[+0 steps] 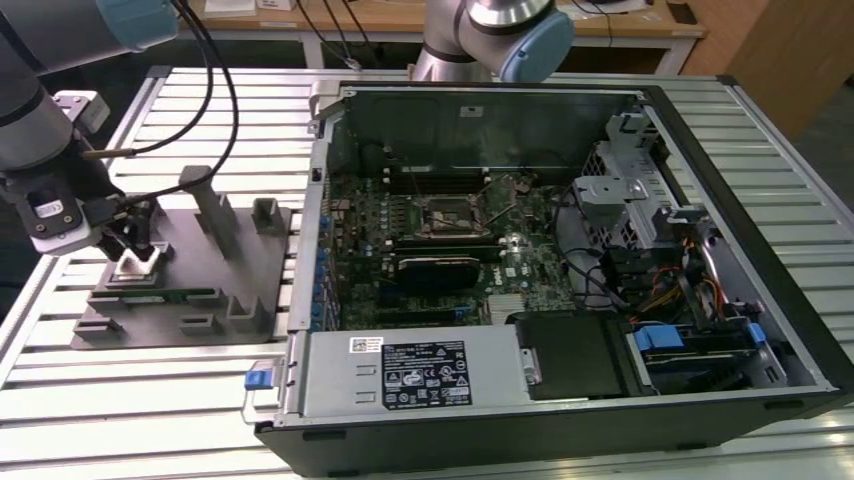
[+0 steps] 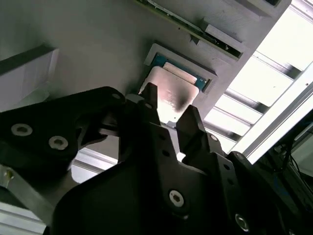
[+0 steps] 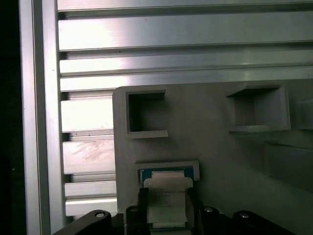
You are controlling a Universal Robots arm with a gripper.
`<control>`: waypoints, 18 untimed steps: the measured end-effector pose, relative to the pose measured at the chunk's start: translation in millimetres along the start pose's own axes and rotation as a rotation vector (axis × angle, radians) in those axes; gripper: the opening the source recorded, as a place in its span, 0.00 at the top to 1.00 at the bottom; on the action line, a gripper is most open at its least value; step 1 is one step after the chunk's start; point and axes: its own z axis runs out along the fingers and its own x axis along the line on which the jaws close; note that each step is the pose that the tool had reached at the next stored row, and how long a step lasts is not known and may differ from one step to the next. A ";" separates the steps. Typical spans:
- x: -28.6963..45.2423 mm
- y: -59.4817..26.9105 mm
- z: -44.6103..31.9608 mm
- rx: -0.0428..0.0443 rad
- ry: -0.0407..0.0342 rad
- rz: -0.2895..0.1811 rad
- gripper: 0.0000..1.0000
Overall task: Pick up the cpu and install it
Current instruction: 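Pick up the cpu and move it towards the insertion slot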
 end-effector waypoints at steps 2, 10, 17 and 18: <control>0.0 0.0 0.1 0.0000 0.0000 0.000 0.53; -1.9 0.1 0.8 0.0161 0.0053 0.000 0.41; -4.6 0.3 4.7 0.0329 0.0092 -0.004 0.41; -4.6 0.2 4.9 0.0329 0.0093 -0.005 0.41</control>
